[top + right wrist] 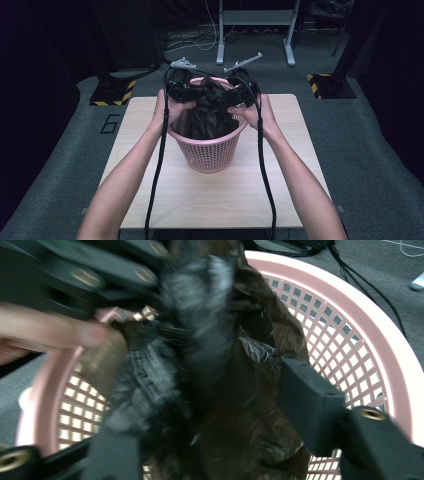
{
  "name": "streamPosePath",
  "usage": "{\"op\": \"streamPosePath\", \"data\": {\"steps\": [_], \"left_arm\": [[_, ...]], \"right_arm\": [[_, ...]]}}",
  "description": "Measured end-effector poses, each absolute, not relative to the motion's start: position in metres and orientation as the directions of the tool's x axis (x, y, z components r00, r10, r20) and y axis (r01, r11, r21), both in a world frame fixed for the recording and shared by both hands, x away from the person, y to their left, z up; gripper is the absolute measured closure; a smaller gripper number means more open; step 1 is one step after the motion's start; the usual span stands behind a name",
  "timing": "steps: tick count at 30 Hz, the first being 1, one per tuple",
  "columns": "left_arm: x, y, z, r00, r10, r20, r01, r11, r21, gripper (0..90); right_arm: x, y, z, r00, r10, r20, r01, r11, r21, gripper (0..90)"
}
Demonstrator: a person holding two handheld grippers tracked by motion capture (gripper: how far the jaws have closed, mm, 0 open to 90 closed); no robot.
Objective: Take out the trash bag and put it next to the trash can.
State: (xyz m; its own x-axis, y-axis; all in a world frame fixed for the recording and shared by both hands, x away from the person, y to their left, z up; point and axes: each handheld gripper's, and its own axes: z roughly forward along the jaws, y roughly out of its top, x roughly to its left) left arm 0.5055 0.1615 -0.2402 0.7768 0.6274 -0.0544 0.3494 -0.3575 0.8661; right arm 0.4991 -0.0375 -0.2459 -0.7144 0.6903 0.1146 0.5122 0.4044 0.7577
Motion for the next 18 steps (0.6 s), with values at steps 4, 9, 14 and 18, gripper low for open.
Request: {"op": "streamPosePath", "data": {"steps": [4,9,14,18], "left_arm": [[0.497,0.16,-0.228,0.814,0.579,-0.052,0.311,-0.358,0.88,89.3],[0.492,0.159,-0.225,0.837,0.544,-0.054,0.298,-0.371,0.88,89.3],[0.493,0.162,-0.231,0.832,0.551,-0.062,0.309,-0.369,0.876,88.4],[0.497,0.165,-0.235,0.819,0.569,-0.072,0.335,-0.373,0.865,63.9]], "right_arm": [[0.506,-0.033,-0.253,-0.702,0.703,0.112,0.521,0.4,0.754,34.7],[0.512,-0.032,-0.26,-0.709,0.695,0.119,0.523,0.405,0.75,61.3],[0.51,-0.031,-0.258,-0.695,0.711,0.103,0.514,0.392,0.763,88.7],[0.51,-0.032,-0.258,-0.686,0.721,0.094,0.508,0.383,0.772,90.0]]}}
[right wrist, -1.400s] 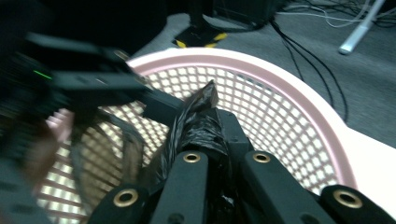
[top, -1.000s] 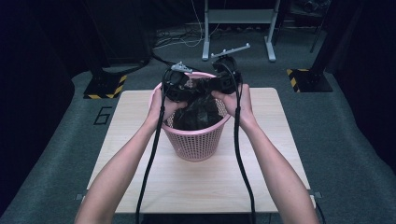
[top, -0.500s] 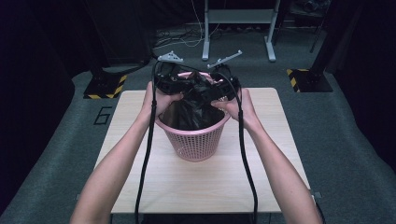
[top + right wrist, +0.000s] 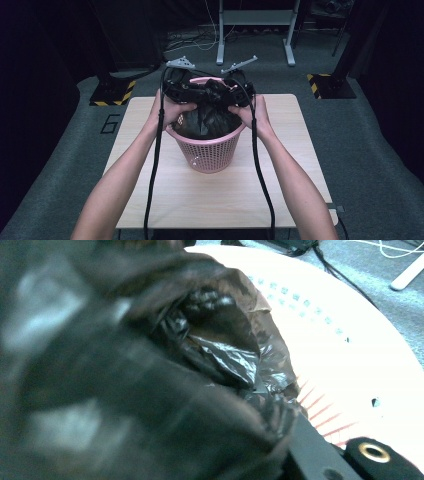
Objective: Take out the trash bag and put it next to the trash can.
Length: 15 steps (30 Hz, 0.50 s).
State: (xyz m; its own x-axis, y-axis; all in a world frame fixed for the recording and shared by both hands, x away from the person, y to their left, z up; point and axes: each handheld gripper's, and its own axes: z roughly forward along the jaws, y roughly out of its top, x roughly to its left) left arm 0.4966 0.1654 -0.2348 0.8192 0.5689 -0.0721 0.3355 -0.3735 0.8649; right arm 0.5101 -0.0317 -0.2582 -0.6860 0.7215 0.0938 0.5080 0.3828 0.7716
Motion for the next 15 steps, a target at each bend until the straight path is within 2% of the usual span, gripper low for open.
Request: {"op": "streamPosePath", "data": {"steps": [2,5,9,15], "left_arm": [[0.498,0.167,-0.237,0.806,0.588,-0.063,0.349,-0.387,0.853,47.7],[0.5,0.169,-0.243,0.798,0.601,-0.047,0.359,-0.411,0.838,29.8],[0.502,0.162,-0.251,0.792,0.61,-0.016,0.368,-0.457,0.81,17.8],[0.505,0.15,-0.262,0.784,0.62,0.006,0.376,-0.483,0.791,16.1]], "right_arm": [[0.51,-0.033,-0.258,-0.682,0.725,0.094,0.506,0.375,0.777,90.0],[0.51,-0.034,-0.257,-0.679,0.728,0.098,0.501,0.361,0.787,90.0],[0.508,-0.031,-0.254,-0.685,0.722,0.095,0.483,0.353,0.801,90.0],[0.5,-0.023,-0.244,-0.712,0.692,0.118,0.446,0.316,0.838,90.0]]}}
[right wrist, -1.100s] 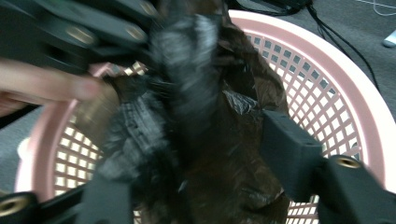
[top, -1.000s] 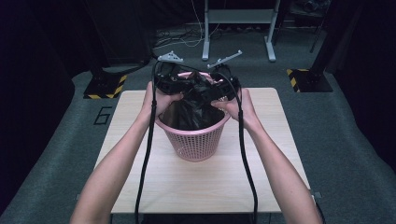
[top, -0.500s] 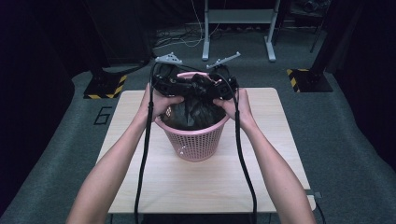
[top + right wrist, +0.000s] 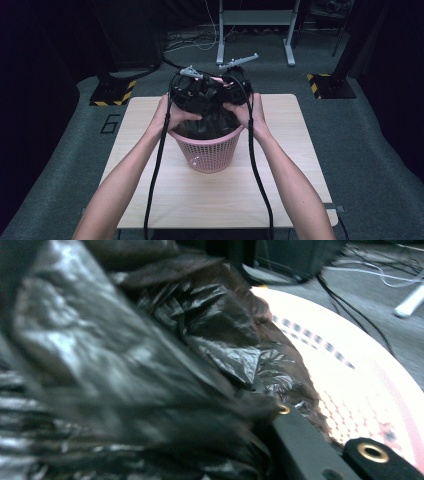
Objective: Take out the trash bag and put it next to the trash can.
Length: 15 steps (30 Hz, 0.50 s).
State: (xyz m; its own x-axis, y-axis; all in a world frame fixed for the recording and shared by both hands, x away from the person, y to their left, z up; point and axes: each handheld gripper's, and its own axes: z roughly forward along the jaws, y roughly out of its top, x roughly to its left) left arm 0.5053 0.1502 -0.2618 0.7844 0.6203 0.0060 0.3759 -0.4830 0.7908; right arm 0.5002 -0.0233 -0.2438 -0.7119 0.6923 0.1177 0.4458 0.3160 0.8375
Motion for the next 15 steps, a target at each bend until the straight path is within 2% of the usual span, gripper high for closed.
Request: {"op": "streamPosePath", "data": {"steps": [5,8,11,15], "left_arm": [[0.505,0.1481,-0.2623,0.784,0.62,0.016,0.37,-0.488,0.79,19.3],[0.5042,0.1497,-0.2627,0.792,0.61,0.018,0.36,-0.49,0.794,25.3],[0.5033,0.1524,-0.2655,0.8,0.6,0.009,0.344,-0.471,0.812,38.5],[0.5022,0.1542,-0.2682,0.797,0.604,0.007,0.331,-0.447,0.831,61.4]], "right_arm": [[0.4963,-0.0217,-0.2404,-0.721,0.68,0.136,0.44,0.297,0.847,90.0],[0.4962,-0.0232,-0.2407,-0.721,0.676,0.154,0.443,0.279,0.852,90.0],[0.4958,-0.0242,-0.2401,-0.723,0.671,0.164,0.443,0.268,0.855,90.0],[0.4946,-0.0226,-0.2402,-0.726,0.667,0.167,0.442,0.267,0.856,90.0]]}}
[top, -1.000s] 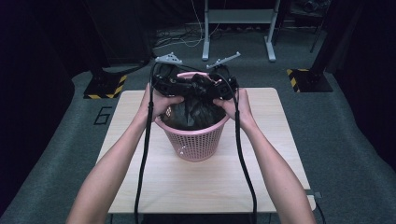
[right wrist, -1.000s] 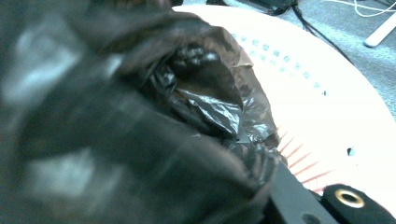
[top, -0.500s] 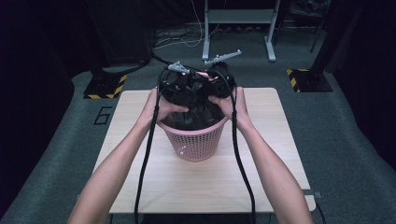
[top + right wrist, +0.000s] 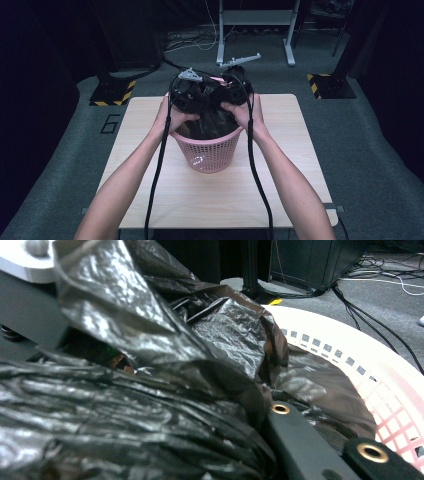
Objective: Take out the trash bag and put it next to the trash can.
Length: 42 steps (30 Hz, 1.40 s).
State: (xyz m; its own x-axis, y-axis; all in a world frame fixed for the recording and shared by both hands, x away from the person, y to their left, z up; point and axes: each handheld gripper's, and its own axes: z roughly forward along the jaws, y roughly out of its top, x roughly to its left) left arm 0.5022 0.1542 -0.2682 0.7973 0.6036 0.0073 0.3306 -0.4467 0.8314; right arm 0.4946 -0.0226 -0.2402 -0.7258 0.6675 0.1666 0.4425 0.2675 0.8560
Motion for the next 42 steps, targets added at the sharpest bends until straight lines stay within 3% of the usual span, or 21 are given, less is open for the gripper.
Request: {"op": "streamPosePath", "data": {"steps": [4,7,14,20,29,42], "left_arm": [[0.502,0.154,-0.269,0.801,0.598,0.013,0.317,-0.443,0.838,79.5],[0.5,0.151,-0.268,0.784,0.618,0.051,0.305,-0.456,0.836,85.1],[0.504,0.157,-0.267,0.74,0.669,0.064,0.326,-0.44,0.837,87.4],[0.505,0.155,-0.265,0.735,0.673,0.08,0.328,-0.456,0.828,87.4],[0.504,0.138,-0.269,0.751,0.65,0.117,0.325,-0.519,0.791,87.3],[0.507,0.128,-0.271,0.75,0.652,0.113,0.343,-0.53,0.776,87.2]], "right_arm": [[0.495,-0.023,-0.241,-0.728,0.666,0.165,0.444,0.275,0.853,90.0],[0.495,-0.024,-0.242,-0.725,0.669,0.162,0.444,0.274,0.853,88.7],[0.486,-0.033,-0.238,-0.695,0.713,0.095,0.449,0.326,0.832,50.7],[0.478,-0.048,-0.236,-0.64,0.764,0.074,0.454,0.299,0.839,30.7],[0.478,-0.063,-0.232,-0.614,0.771,0.169,0.465,0.181,0.866,23.2],[0.472,-0.053,-0.23,-0.638,0.747,0.188,0.464,0.177,0.868,21.3]]}}
